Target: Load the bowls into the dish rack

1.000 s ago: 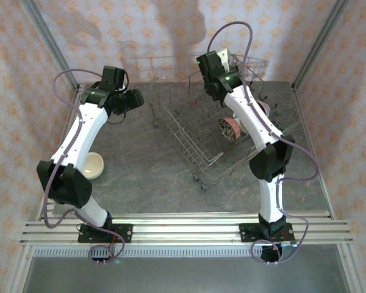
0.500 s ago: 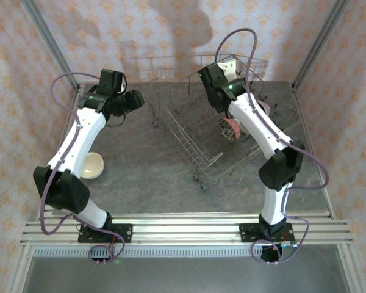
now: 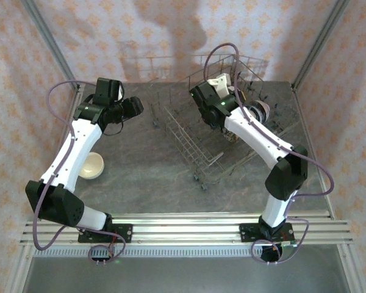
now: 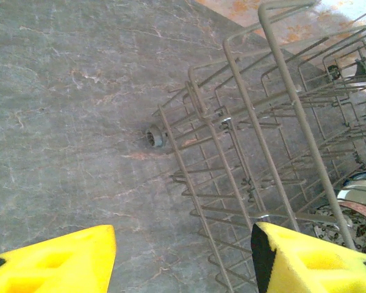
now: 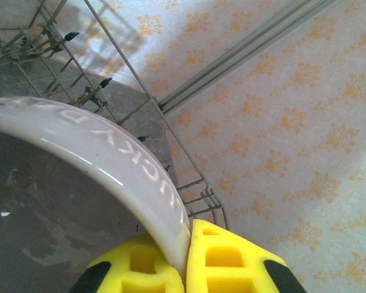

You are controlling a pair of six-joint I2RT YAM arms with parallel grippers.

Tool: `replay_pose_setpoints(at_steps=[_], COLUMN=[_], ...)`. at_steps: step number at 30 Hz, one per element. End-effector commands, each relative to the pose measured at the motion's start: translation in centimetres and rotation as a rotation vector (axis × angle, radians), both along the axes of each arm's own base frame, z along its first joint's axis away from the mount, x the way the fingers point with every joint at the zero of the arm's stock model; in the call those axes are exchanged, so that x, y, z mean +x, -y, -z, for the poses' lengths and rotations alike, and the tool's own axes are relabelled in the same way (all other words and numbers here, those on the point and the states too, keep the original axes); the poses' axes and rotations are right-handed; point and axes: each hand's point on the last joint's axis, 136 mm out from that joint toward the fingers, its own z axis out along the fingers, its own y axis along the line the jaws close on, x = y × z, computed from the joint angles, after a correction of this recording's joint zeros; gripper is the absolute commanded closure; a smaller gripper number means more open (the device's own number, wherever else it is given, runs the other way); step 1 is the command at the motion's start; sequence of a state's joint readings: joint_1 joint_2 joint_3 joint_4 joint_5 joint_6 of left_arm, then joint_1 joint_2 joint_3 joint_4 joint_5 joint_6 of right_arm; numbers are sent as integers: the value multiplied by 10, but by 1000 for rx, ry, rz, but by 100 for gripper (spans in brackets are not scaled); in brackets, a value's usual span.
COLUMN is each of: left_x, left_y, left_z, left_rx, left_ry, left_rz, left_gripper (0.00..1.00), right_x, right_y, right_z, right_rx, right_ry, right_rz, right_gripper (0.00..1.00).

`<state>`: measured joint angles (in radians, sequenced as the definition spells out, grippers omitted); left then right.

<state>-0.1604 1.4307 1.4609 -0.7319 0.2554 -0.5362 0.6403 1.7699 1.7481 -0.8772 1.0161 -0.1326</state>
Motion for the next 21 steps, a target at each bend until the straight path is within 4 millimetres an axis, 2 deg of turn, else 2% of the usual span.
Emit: replay_pose_setpoints(at_steps=[1,7,14,21], left_x=[-4,0,9,15], left_y=[8,15,16,17], left_z=[-12,-14,-11,-4], left_rx=[-39,-47,-27,-10], left_ry=[33,39,28,12], left_rz=[-5,4,8,17], left_gripper=[38,38,38,38], right_x=[5,50,103,148], right_y=[9,22,32,45], right_z=[-44,-38,-28,-8], right_rx=[23,34,51,35], right_ry=[166,182,233,227], right_rz=[51,119,153,160], right_gripper=[100,100,100,100])
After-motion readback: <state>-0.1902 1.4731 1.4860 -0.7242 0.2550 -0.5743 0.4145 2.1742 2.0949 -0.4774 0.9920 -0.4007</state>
